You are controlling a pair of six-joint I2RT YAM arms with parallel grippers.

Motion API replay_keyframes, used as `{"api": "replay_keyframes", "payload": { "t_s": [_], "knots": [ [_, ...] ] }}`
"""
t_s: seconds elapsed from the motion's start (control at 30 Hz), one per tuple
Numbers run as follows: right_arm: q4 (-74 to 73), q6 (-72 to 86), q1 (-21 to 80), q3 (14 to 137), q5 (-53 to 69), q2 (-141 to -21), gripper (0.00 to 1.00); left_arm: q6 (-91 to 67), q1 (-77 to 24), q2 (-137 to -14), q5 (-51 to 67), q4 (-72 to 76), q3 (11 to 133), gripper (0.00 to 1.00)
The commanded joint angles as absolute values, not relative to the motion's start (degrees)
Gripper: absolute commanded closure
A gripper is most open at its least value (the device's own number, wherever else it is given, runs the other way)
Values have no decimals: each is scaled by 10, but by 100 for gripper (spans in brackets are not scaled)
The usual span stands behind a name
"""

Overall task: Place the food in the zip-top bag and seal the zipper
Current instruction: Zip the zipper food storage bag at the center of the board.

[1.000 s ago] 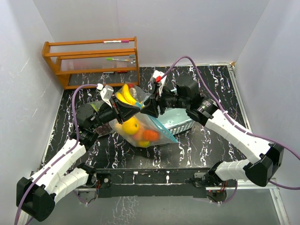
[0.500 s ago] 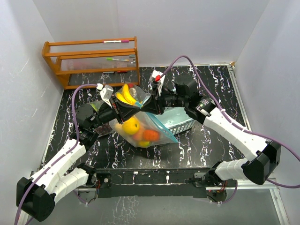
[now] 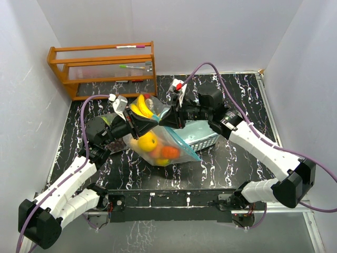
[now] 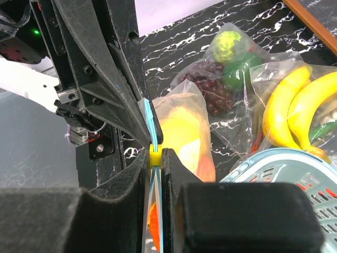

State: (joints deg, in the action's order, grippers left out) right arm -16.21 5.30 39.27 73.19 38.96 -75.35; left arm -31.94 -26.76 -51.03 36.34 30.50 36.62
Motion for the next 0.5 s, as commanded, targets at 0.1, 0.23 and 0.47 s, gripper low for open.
{"api": "replay_keyframes", "payload": {
  "t_s": [0.1, 0.23, 0.47],
  "knots": [
    [-173, 64, 380, 709, 356, -712, 92, -317, -265, -488, 337, 326, 385, 100],
    [-183, 68, 380, 689, 337, -695, 92, -317, -265, -488, 332, 327, 385, 100],
    [-192, 79, 380, 654, 311, -666, 92, -317, -265, -483, 320, 328, 388, 100]
  ]
}}
